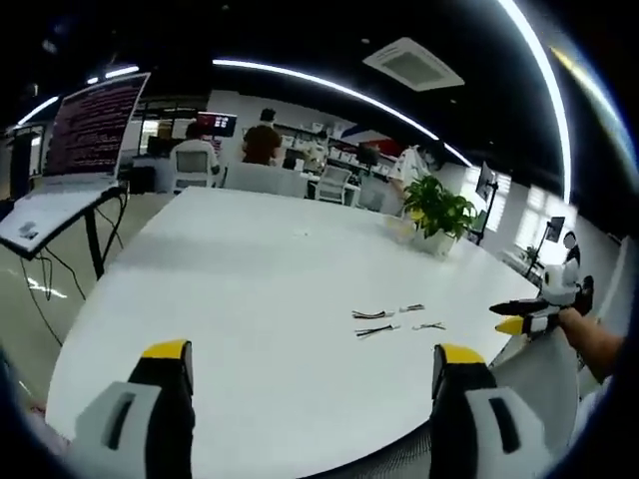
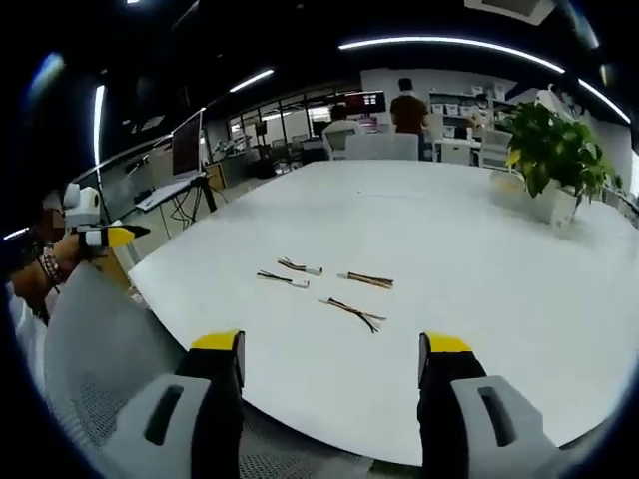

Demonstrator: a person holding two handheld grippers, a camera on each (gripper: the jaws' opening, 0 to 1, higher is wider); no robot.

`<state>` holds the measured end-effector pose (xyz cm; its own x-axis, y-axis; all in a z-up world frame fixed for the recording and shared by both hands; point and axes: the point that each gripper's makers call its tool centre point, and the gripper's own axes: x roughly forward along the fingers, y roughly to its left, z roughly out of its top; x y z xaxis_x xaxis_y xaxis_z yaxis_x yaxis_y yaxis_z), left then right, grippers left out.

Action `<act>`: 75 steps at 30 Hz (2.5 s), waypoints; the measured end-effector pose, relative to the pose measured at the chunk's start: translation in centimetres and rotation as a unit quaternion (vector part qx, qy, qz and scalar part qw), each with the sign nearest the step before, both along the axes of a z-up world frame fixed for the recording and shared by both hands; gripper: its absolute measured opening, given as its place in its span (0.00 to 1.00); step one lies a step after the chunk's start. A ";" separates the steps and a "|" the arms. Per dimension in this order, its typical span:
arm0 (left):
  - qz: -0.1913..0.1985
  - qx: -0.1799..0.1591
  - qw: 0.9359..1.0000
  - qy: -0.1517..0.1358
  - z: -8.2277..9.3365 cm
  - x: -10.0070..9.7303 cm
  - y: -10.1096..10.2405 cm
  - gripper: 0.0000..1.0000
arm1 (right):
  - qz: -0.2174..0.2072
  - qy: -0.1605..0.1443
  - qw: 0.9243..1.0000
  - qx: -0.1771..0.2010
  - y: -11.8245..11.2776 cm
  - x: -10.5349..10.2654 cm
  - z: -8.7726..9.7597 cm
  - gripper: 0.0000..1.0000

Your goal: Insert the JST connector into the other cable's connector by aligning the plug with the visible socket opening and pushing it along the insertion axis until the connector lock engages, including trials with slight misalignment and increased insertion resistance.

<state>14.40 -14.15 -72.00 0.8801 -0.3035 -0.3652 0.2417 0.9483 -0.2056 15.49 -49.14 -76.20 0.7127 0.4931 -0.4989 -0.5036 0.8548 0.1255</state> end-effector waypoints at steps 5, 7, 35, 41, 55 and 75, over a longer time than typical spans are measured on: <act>-0.013 -0.008 1.000 0.001 0.7 0.6 -0.2 0.99 | 0.008 -0.002 1.000 0.003 0.0 0.6 0.9 0.70; -0.023 -0.004 1.000 0.000 1.2 1.0 -0.2 0.99 | 0.026 -0.003 1.000 0.002 0.3 0.8 1.5 0.71; -0.225 -0.019 0.971 -0.076 7.3 8.5 -5.8 0.99 | 0.154 -0.134 0.978 0.046 0.5 7.5 12.3 0.67; -0.290 -0.041 0.950 -0.103 8.2 10.0 -8.0 0.99 | 0.250 -0.142 0.958 0.013 2.0 7.5 11.7 0.62; -0.362 -0.043 0.923 -0.126 6.7 14.0 -12.1 0.90 | 0.330 -0.153 0.931 0.019 3.1 10.3 10.9 0.46; -0.437 -0.026 0.892 -0.111 0.4 16.1 -18.2 0.69 | 0.352 -0.118 0.929 0.012 4.9 14.1 4.2 0.34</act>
<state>30.54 -32.31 -71.65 0.3479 -0.9205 -0.1780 0.9244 0.3685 -0.0988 29.60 -44.27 -72.00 0.2978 0.8867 -0.3535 -0.9523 0.3019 -0.0449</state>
